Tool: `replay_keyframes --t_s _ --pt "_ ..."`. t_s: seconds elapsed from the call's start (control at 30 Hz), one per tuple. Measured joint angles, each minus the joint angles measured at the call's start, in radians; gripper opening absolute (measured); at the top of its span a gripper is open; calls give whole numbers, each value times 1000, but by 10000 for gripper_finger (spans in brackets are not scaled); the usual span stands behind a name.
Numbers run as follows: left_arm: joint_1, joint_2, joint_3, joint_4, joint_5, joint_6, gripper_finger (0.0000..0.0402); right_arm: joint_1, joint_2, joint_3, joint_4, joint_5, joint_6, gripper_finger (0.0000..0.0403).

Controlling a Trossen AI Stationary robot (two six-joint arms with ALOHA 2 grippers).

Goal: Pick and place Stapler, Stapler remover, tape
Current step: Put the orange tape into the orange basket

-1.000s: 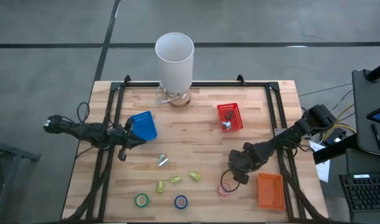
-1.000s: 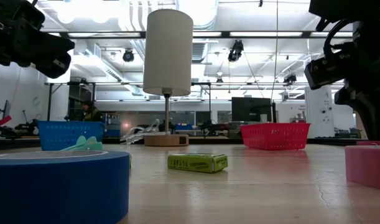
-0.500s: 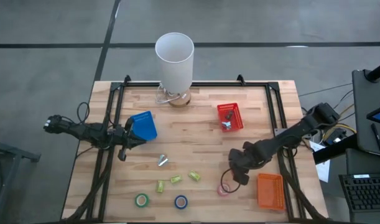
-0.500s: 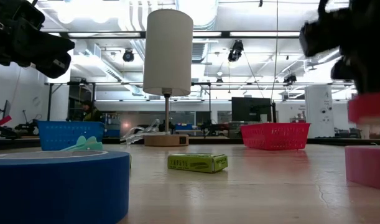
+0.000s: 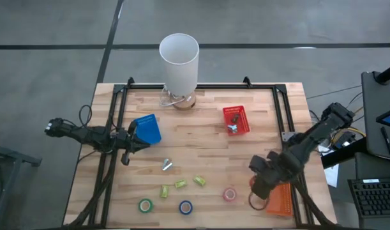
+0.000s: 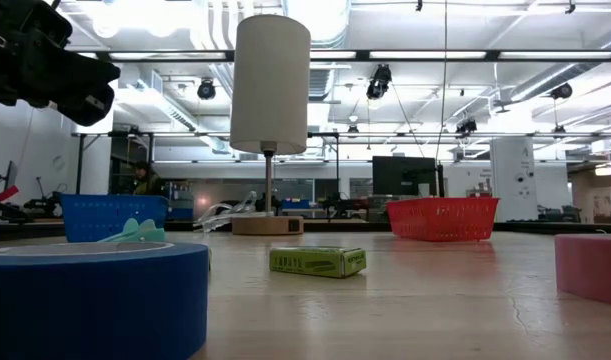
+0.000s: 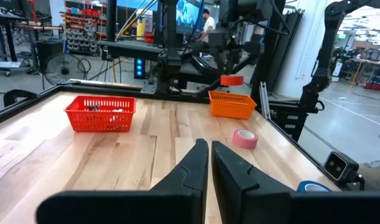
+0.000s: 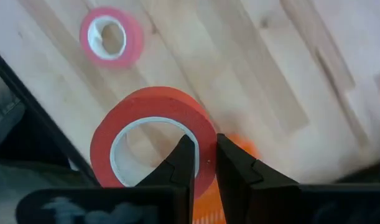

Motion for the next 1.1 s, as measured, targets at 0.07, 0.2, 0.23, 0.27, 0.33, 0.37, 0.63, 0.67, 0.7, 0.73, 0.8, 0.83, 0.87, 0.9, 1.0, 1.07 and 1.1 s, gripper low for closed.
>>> replay_keyframes --t_s 0.07,0.2,0.23,0.27,0.33,0.37,0.63,0.67,0.7,0.73,0.8,0.83,0.87,0.9,1.0,1.07,1.1 --pt "0 0 0 0 0 0 23 44 0 12 -10 1 69 40" --pt "0 0 0 0 0 0 25 134 0 18 -23 1 209 40" --pt "0 0 0 0 0 0 26 157 1 18 -24 1 243 40" --pt "0 0 0 0 0 0 25 179 1 18 -24 1 276 40" --pt "0 0 0 0 0 0 24 219 1 18 -25 1 340 42" --pt "0 0 0 0 0 0 23 237 1 18 -27 1 368 43" --pt "0 0 0 0 0 0 25 345 12 -43 -45 3 562 45" --pt "0 0 0 0 0 0 24 351 15 -57 -45 3 573 46" --pt "0 0 0 0 0 0 23 355 17 -72 -43 2 579 47" --pt "0 0 0 0 0 0 23 356 18 -87 -37 0 581 48" --pt "0 0 0 0 0 0 23 356 19 -118 -32 -10 585 48" --pt "0 0 0 0 0 0 24 356 19 -134 -29 -12 591 48" --pt "0 0 0 0 0 0 25 356 19 -148 -21 -13 596 48" --pt "0 0 0 0 0 0 26 356 19 -161 -11 -13 603 47" --pt "0 0 0 0 0 0 24 356 19 -202 19 -16 614 50" --pt "0 0 0 0 0 0 23 356 19 -231 57 -16 615 52" --pt "0 0 0 0 0 0 23 356 19 -246 76 -16 615 53"
